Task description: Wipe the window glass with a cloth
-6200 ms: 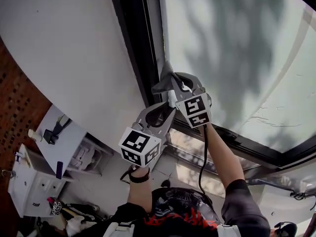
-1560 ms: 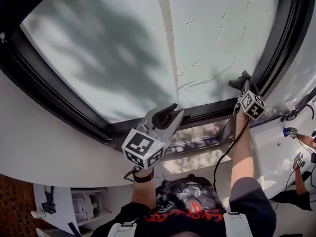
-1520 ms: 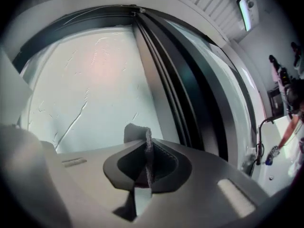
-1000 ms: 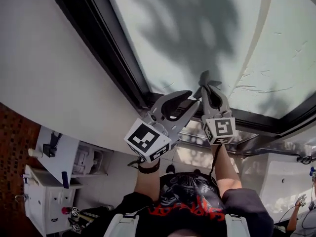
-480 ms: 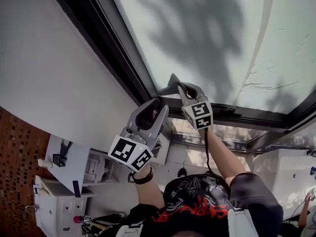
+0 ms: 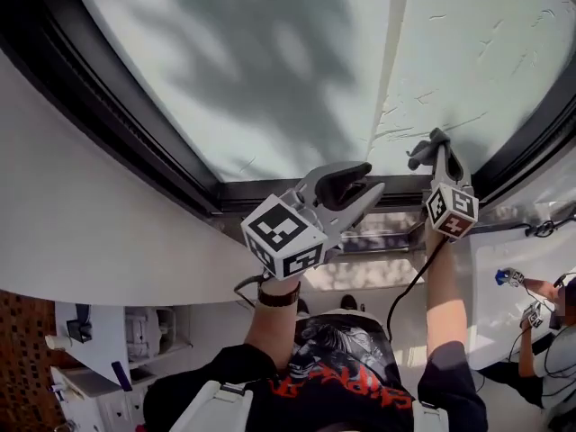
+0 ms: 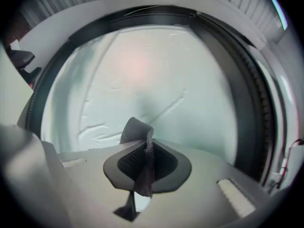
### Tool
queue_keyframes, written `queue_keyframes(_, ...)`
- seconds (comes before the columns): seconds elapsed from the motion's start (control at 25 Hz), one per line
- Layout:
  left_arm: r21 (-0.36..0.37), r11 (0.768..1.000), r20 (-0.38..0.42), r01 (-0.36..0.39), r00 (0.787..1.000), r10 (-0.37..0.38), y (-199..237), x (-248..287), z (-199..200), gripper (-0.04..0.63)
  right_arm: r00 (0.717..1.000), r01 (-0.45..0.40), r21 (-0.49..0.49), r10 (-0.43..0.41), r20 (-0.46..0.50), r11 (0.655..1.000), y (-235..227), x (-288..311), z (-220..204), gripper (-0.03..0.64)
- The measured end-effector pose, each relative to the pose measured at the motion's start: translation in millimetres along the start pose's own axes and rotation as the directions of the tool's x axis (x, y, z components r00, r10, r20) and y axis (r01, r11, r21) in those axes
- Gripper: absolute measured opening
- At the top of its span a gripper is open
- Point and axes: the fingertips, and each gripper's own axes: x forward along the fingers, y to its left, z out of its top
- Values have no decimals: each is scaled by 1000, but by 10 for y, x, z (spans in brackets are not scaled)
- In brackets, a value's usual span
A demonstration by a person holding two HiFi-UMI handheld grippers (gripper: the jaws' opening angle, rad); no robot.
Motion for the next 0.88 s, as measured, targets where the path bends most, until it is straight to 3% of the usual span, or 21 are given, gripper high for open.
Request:
queue_keyframes(0.08,-14,993,-36,114,993,-115,-280,374,-172,120,991,134,12,-134,-20,991,-636,-211,20,18)
queue_keyframes(0.16,19,980,-95,198,976,-195,-540,591,-331,129,969,249,10,-249,-13,969,-1167,-504,136,18)
queue_keyframes(0.24,78,971,-143,227,966,-215,-625,636,-387,138,945,326,15,-326,0,945,-1501,-758,240,18)
queue_keyframes(0.32,125,972,-155,201,971,-181,-545,539,-335,146,943,332,40,-332,-1,942,-1533,-891,259,18)
queue_keyframes(0.44,141,987,-137,71,989,-52,-219,273,-214,146,985,170,58,-170,0,984,-907,-763,234,18)
queue_keyframes(0.52,138,990,-124,-33,991,51,34,50,-128,146,999,-52,31,52,2,998,-68,-476,200,18)
queue_keyframes(0.56,134,988,-118,-80,988,96,142,-82,-91,146,985,-173,18,173,2,985,424,-350,172,18)
queue_keyframes(0.6,133,983,-109,-123,984,138,229,-224,-51,146,958,-286,16,286,3,958,922,-261,137,18)
queue_keyframes(0.68,140,970,-87,-200,973,213,335,-535,42,146,876,-482,42,482,5,875,1903,-170,32,18)
queue_keyframes(0.8,153,939,-56,-307,946,319,433,-1034,181,146,717,-694,85,697,-7,715,3287,-179,-157,18)
queue_keyframes(0.88,154,907,-42,-393,914,403,523,-1407,213,146,607,-788,115,795,-18,604,4121,-249,-251,18)
